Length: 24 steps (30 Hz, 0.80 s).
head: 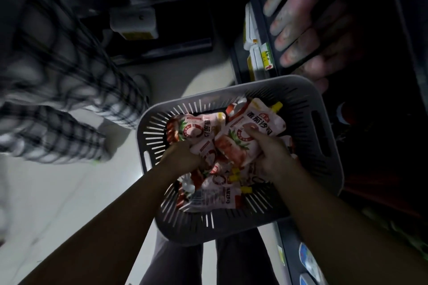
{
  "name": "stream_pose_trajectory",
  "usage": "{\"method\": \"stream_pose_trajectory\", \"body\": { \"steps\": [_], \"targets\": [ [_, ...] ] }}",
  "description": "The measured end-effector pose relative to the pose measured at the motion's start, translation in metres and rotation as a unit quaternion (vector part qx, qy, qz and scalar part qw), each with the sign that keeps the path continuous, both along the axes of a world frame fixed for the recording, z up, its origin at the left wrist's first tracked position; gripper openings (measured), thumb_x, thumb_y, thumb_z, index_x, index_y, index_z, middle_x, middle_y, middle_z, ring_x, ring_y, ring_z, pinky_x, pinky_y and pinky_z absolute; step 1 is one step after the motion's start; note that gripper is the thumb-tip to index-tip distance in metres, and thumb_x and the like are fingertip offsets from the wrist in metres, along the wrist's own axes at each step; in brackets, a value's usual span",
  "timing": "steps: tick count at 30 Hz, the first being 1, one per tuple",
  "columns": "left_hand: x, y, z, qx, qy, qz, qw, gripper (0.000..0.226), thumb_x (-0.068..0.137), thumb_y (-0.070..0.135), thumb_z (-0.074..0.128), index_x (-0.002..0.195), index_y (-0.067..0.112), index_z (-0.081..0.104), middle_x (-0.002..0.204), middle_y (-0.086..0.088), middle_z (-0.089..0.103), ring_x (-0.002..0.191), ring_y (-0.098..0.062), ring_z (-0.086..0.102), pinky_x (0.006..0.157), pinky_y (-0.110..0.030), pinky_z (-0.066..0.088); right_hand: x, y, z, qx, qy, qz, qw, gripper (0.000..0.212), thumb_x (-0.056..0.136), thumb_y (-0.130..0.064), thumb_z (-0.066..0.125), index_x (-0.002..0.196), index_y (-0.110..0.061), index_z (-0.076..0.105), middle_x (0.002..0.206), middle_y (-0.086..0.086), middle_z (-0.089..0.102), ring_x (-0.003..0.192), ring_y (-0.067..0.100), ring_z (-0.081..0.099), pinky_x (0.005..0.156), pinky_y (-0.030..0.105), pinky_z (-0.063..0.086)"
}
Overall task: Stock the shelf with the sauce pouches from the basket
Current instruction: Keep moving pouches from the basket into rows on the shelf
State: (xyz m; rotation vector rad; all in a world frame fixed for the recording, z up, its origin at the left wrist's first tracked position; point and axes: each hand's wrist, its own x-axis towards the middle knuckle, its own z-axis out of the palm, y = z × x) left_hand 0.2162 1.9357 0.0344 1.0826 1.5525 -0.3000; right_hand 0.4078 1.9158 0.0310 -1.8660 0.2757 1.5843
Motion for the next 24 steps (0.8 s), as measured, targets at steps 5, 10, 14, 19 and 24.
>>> {"method": "stream_pose_trajectory", "body": {
  "steps": [5,10,14,19,24],
  "targets": [
    [0.006,0.01,0.028,0.006,0.024,-0.076,0.997,0.046,0.064,0.029,0.074,0.105,0.009,0.066,0.103,-0.01,0.068,0.095,-0.027,0.064,0.081,-0.032,0.053,0.021,-0.024,0.032,0.046,0.078,0.033,0.995,0.016,0.081,-0.016,0.068,0.097,-0.015,0.066,0.096,0.009,0.073,0.081,0.023,0.07,0.062,0.038,0.057],
    [0.008,0.016,0.067,0.033,0.027,-0.106,0.993,0.036,0.073,0.021,0.069,0.105,0.005,0.066,0.102,-0.012,0.067,0.092,-0.027,0.063,0.074,-0.032,0.052,0.035,-0.04,0.06,0.071,0.145,0.022,0.987,0.018,0.077,-0.015,0.066,0.095,-0.012,0.067,0.082,0.008,0.076,0.07,0.02,0.073,0.061,0.033,0.059],
    [0.004,0.021,0.103,0.036,-0.053,-0.057,0.996,0.036,0.073,0.006,0.07,0.109,0.004,0.065,0.104,-0.013,0.069,0.096,-0.031,0.065,0.091,-0.042,0.052,0.043,-0.045,0.079,0.088,0.162,0.008,0.983,0.037,0.069,-0.02,0.066,0.104,-0.009,0.066,0.087,0.011,0.075,0.073,0.023,0.073,0.06,0.035,0.06],
    [0.0,0.004,0.14,-0.027,-0.245,0.141,0.959,0.038,0.066,-0.008,0.072,0.098,0.01,0.065,0.084,-0.006,0.076,0.072,-0.021,0.071,0.067,-0.028,0.059,0.053,-0.041,0.104,0.116,0.163,0.062,0.978,0.014,0.085,-0.012,0.059,0.085,-0.008,0.073,0.075,0.011,0.075,0.065,0.021,0.072,0.058,0.034,0.06],
    [0.014,-0.015,0.154,-0.031,-0.317,0.231,0.919,0.043,0.048,-0.012,0.06,0.088,0.005,0.065,0.072,-0.007,0.074,0.061,-0.017,0.071,0.055,-0.022,0.057,0.057,-0.032,0.146,0.208,0.139,0.161,0.955,0.025,0.07,-0.01,0.065,0.094,-0.007,0.069,0.078,0.01,0.075,0.068,0.02,0.073,0.06,0.031,0.06]
  ]
}}
